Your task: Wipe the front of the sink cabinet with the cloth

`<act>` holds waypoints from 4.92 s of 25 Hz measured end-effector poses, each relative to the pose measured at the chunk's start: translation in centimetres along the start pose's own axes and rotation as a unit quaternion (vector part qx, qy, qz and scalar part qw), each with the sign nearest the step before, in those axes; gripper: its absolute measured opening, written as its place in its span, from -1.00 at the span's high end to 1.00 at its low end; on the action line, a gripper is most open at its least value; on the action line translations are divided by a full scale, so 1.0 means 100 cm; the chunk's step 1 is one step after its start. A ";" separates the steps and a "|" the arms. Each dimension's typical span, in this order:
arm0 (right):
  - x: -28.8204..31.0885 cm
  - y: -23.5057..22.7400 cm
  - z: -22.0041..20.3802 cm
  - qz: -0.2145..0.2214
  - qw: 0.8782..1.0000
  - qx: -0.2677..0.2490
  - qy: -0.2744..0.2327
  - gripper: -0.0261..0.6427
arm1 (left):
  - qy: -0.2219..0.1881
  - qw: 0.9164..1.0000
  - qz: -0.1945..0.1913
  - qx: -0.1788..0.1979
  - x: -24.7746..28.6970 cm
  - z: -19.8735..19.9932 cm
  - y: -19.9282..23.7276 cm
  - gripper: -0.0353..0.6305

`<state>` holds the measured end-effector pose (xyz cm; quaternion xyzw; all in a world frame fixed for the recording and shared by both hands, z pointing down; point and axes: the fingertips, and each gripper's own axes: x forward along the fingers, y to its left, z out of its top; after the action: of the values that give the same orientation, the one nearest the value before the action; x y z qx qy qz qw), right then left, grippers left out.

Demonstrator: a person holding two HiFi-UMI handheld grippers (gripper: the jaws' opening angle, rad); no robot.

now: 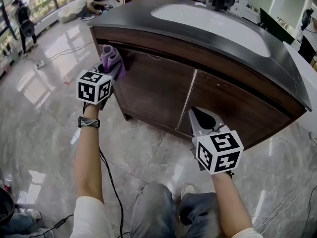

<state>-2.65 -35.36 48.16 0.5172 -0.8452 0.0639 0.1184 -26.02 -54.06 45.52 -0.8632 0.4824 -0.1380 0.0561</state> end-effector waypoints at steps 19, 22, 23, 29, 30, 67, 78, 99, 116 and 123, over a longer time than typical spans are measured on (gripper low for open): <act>-0.021 0.001 0.005 0.017 0.999 0.025 -0.019 0.90 | 0.070 0.995 0.053 -0.055 0.015 -0.117 0.022 0.73; -0.020 0.002 0.005 0.025 0.999 0.042 -0.018 0.90 | 0.071 0.994 0.054 -0.060 0.016 -0.115 0.010 0.73; -0.018 0.003 0.005 0.025 0.999 0.045 -0.018 0.90 | 0.073 0.994 0.052 -0.058 0.017 -0.113 0.005 0.73; -0.015 0.012 0.008 0.027 0.998 0.044 -0.018 0.90 | 0.061 0.997 0.019 -0.051 0.021 -0.096 -0.050 0.73; -0.014 0.014 0.009 0.026 0.999 0.044 -0.019 0.90 | 0.058 0.997 0.008 -0.045 0.022 -0.092 -0.061 0.73; -0.040 0.014 -0.006 0.037 0.999 0.019 0.006 0.90 | 0.139 0.985 0.020 -0.103 0.052 -0.274 -0.026 0.74; -0.095 0.008 0.013 0.023 0.998 0.042 -0.032 0.90 | 0.185 0.969 0.054 -0.154 0.060 -0.361 -0.029 0.74; -0.129 0.018 0.028 0.005 0.993 0.080 -0.089 0.90 | 0.075 0.989 -0.090 -0.091 0.054 -0.170 -0.185 0.73; -0.088 -0.009 0.010 -0.009 0.999 0.031 -0.004 0.90 | -0.031 0.992 -0.120 0.009 -0.070 0.018 -0.223 0.73; -0.091 -0.025 0.031 -0.014 0.998 0.047 -0.046 0.90 | -0.067 0.993 -0.092 0.036 -0.123 0.065 -0.229 0.73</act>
<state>3.15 -29.43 42.73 0.5364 -0.8385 0.0778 0.0557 -11.51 -31.76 42.27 -0.9085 0.3912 -0.1019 0.1058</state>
